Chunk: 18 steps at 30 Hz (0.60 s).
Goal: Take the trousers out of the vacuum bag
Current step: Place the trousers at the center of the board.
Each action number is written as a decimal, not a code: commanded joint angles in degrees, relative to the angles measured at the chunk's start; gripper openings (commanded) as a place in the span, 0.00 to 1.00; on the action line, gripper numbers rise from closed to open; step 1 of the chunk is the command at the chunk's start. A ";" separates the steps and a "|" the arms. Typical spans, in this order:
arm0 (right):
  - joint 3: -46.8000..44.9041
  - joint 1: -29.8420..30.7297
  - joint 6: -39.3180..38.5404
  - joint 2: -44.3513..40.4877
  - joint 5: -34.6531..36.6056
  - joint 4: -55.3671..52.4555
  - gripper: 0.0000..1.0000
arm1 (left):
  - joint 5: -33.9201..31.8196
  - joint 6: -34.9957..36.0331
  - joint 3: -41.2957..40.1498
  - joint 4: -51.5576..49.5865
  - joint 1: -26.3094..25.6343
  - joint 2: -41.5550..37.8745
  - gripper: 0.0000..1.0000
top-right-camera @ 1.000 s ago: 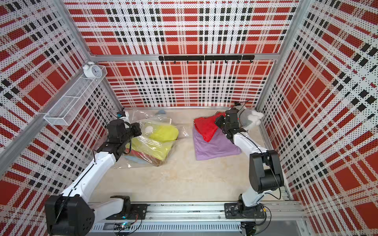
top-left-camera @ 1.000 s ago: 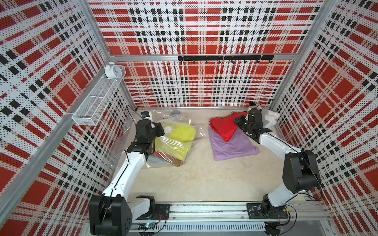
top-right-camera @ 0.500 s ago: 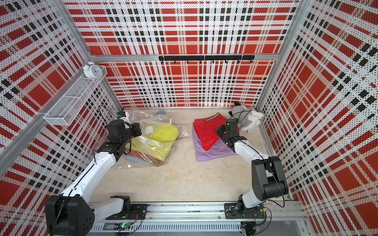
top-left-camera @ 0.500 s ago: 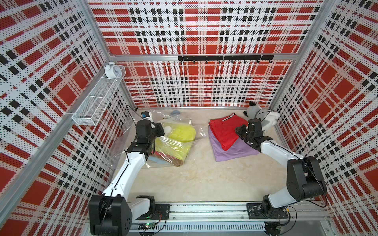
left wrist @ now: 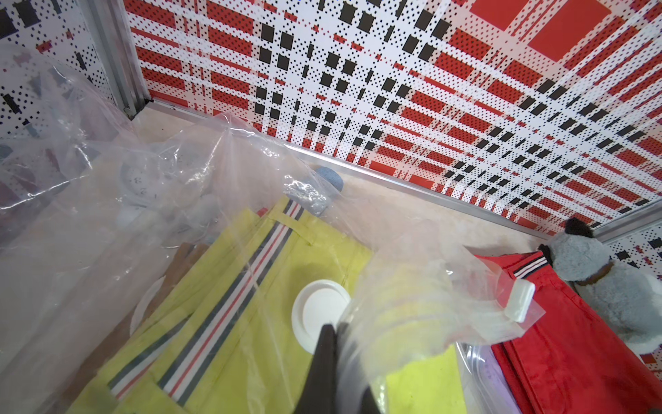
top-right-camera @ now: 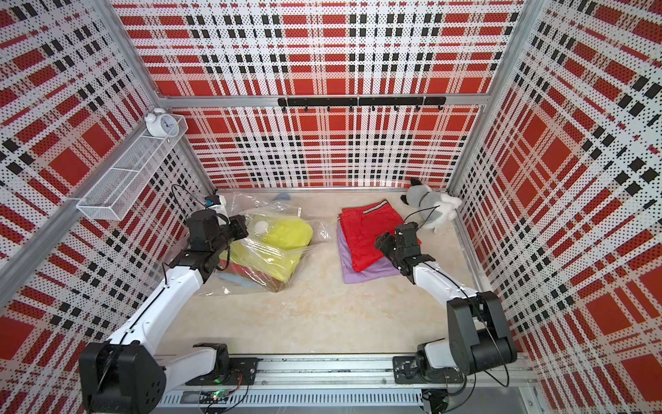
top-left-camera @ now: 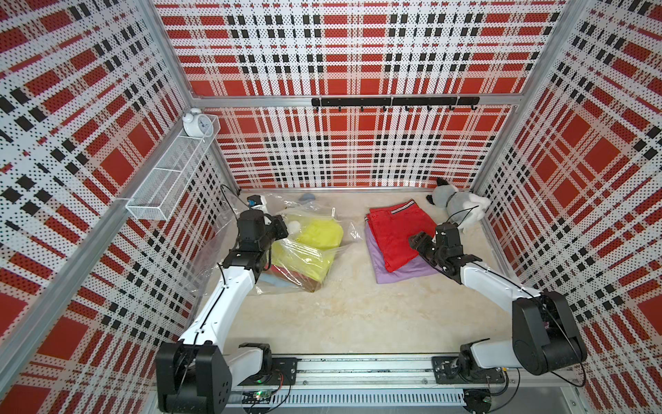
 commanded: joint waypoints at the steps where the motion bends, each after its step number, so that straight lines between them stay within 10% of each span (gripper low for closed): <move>1: -1.53 1.11 -2.33 -2.37 -0.21 -1.40 0.73 | -0.06 -0.29 -0.61 2.70 1.11 0.14 0.00; 18: -4.39 9.23 -0.06 4.46 -4.59 5.23 0.74 | 0.76 -0.75 -0.36 2.73 1.05 0.06 0.00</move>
